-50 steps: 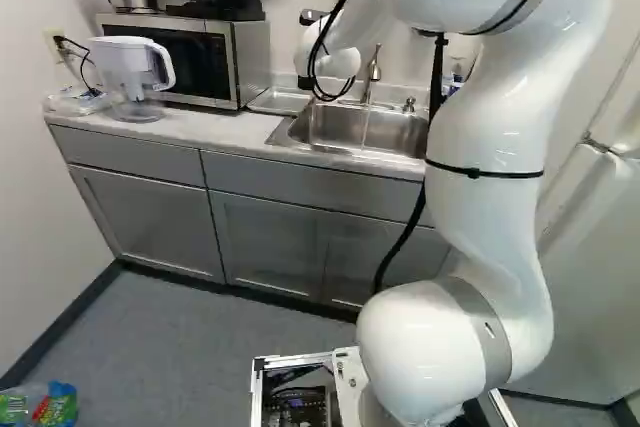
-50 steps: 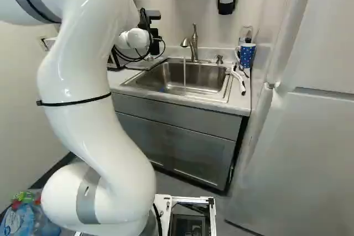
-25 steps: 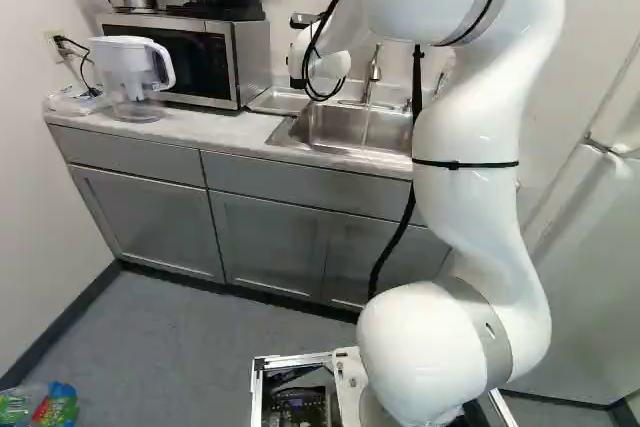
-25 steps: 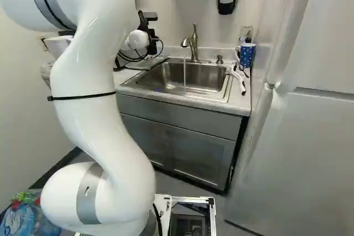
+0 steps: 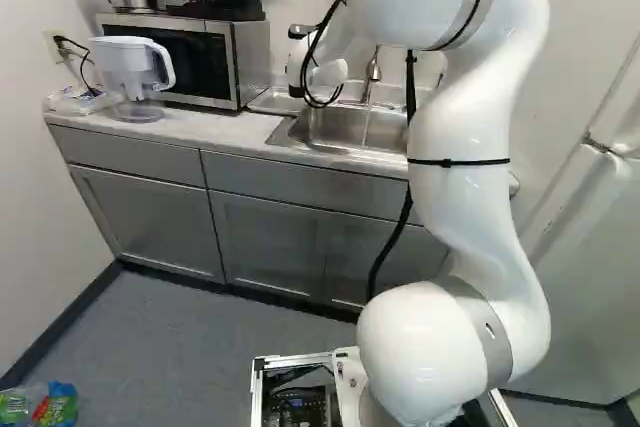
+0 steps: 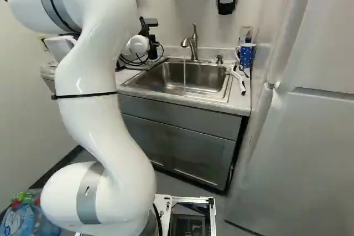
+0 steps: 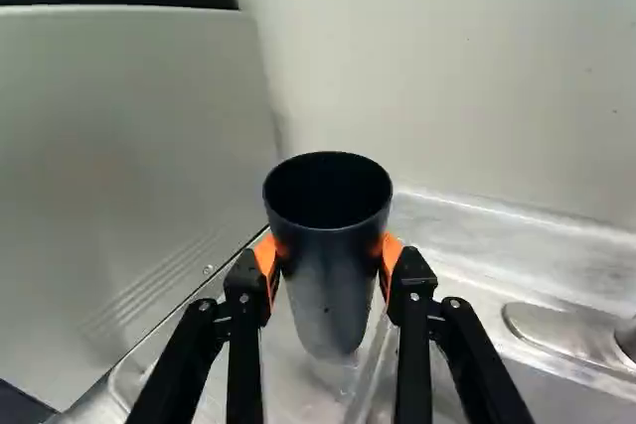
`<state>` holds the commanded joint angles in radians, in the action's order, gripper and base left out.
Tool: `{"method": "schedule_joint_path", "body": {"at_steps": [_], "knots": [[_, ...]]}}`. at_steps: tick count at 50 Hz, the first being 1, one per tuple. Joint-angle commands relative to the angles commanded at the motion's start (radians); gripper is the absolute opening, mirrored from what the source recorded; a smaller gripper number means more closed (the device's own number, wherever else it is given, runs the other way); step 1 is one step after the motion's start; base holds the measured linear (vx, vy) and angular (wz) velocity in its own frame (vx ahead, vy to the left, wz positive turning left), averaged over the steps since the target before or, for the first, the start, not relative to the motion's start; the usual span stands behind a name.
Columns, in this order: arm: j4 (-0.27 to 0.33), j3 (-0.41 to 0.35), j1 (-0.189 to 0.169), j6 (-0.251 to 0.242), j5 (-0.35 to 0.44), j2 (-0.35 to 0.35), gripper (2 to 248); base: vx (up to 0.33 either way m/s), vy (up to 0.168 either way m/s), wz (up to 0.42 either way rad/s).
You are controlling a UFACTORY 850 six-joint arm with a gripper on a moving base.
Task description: Rinse the cup and place it in the tray
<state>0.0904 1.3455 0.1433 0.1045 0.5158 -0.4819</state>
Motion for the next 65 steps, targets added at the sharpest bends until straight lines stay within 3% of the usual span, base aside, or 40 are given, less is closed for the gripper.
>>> {"method": "schedule_joint_path", "body": {"at_steps": [15, 28, 29, 34, 35, 39, 40, 44, 45, 65], "knots": [[0.000, 0.044, 0.014, 0.000, 0.000, -0.060, 121, 0.000, 0.000, 0.000], [0.000, 0.041, 0.014, 0.000, 0.000, -0.066, 121, 0.000, 0.000, 0.000], [0.000, 0.041, 0.014, 0.000, 0.000, -0.066, 143, 0.000, 0.000, 0.000], [0.000, 0.041, 0.014, 0.000, 0.000, -0.066, 143, 0.000, 0.000, 0.000], [0.000, 0.041, 0.014, 0.000, 0.000, -0.066, 178, 0.000, 0.000, 0.000], [0.000, 0.041, 0.014, 0.000, 0.000, -0.066, 178, 0.000, 0.000, 0.000], [0.000, 0.041, 0.014, 0.000, 0.000, -0.066, 214, 0.000, 0.000, 0.000], [0.000, 0.041, 0.014, 0.000, 0.000, -0.066, 214, 0.000, 0.000, 0.000], [0.000, 0.041, 0.014, 0.000, 0.000, -0.066, 246, 0.000, 0.000, 0.000], [0.000, 0.046, 0.014, 0.000, 0.000, -0.055, 247, 0.000, 0.000, 0.000]]}}
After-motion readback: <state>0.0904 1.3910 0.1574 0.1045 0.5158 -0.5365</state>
